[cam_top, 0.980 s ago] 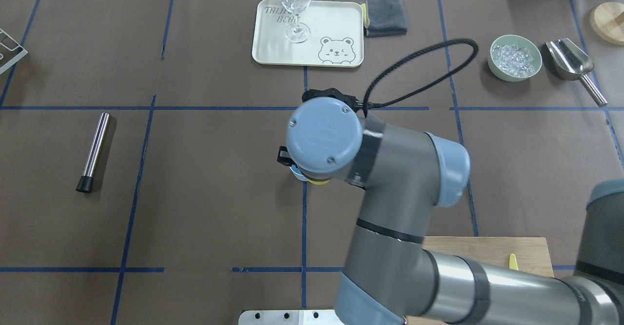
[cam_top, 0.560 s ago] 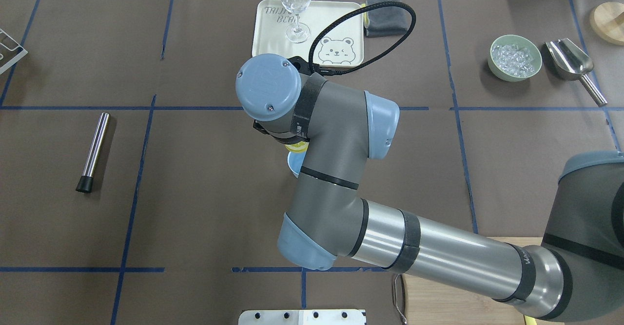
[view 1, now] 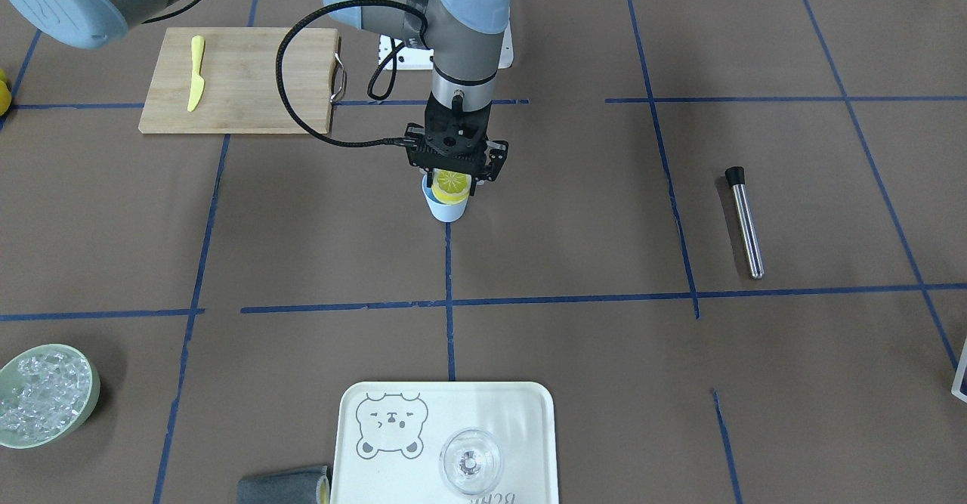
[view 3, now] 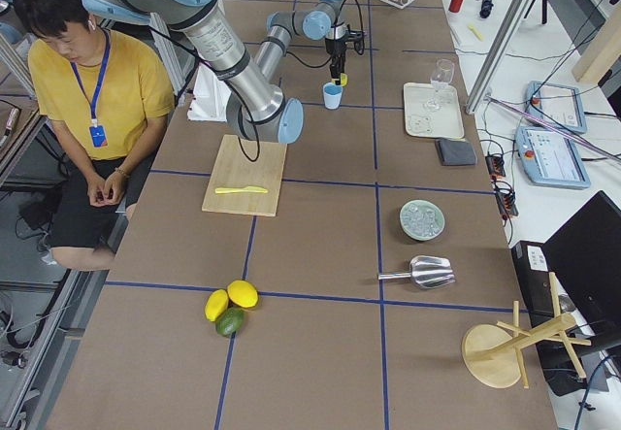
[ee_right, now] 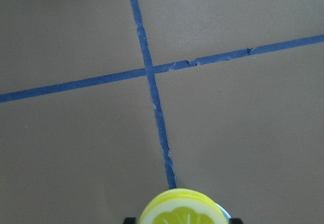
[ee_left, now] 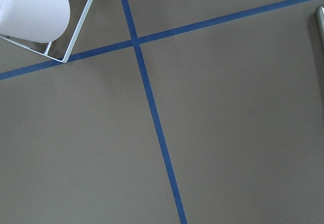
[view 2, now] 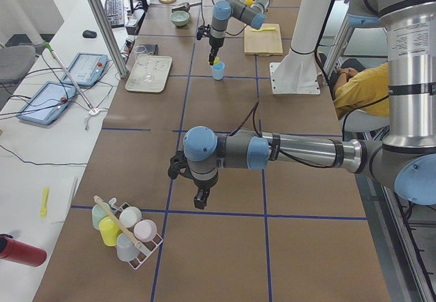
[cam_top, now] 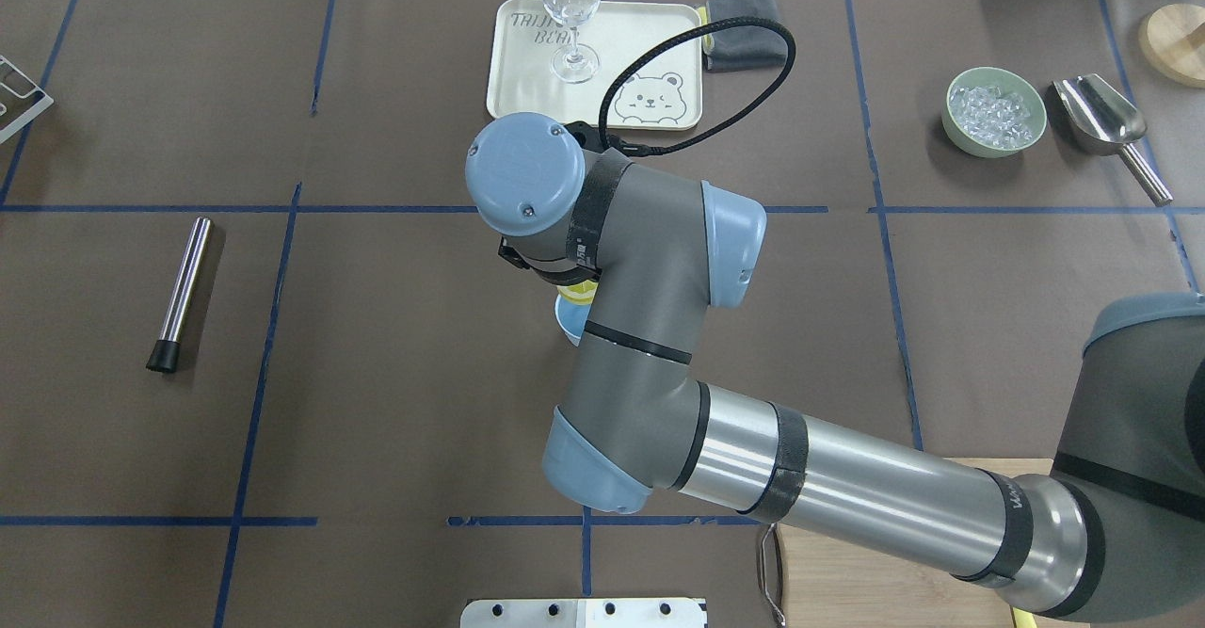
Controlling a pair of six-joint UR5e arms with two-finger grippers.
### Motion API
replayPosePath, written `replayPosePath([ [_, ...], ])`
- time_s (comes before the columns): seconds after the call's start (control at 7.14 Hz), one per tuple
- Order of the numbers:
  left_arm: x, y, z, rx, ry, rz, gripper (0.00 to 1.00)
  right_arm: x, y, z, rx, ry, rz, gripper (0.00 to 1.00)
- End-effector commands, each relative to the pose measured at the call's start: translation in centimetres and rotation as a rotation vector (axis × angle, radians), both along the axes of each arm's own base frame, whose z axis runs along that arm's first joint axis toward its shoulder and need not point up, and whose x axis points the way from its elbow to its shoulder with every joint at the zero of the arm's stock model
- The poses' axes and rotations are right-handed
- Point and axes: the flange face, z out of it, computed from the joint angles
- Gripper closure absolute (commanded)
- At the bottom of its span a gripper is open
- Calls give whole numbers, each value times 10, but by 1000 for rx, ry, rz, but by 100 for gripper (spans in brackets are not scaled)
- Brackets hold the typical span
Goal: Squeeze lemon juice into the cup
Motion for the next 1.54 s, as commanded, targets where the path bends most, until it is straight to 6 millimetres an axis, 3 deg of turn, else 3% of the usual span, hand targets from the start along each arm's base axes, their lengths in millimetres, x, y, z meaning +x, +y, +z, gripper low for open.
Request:
replayPosePath([
  [0.0, 0, 0, 0, 0, 0, 0, 0, 0, 1, 11, -9, 12, -3, 94],
  [0.14, 0, 0, 0, 2, 0, 0, 0, -2, 4, 12, -9, 12, -8, 49],
  [0.28, 0, 0, 0, 2, 0, 0, 0, -3, 7, 9, -8, 7, -13, 19],
  [0.42, 0, -1, -1, 3, 0, 0, 0, -5, 14, 6, -6, 0, -21, 15],
  [0.56, 0, 0, 0, 2, 0, 0, 0, -4, 16, 5, -2, -5, -24, 0],
  [0.84, 1, 0, 1, -1, 0, 2, 0, 2, 20, -2, 8, -24, -26, 0],
  [1.12, 1, -1, 1, 0, -1, 2, 0, 39, 38, 12, 49, -58, -61, 0],
  [1.4, 0, -7, -2, 49, -15, 3, 0, 113, -1, 55, 113, -37, -142, 0],
])
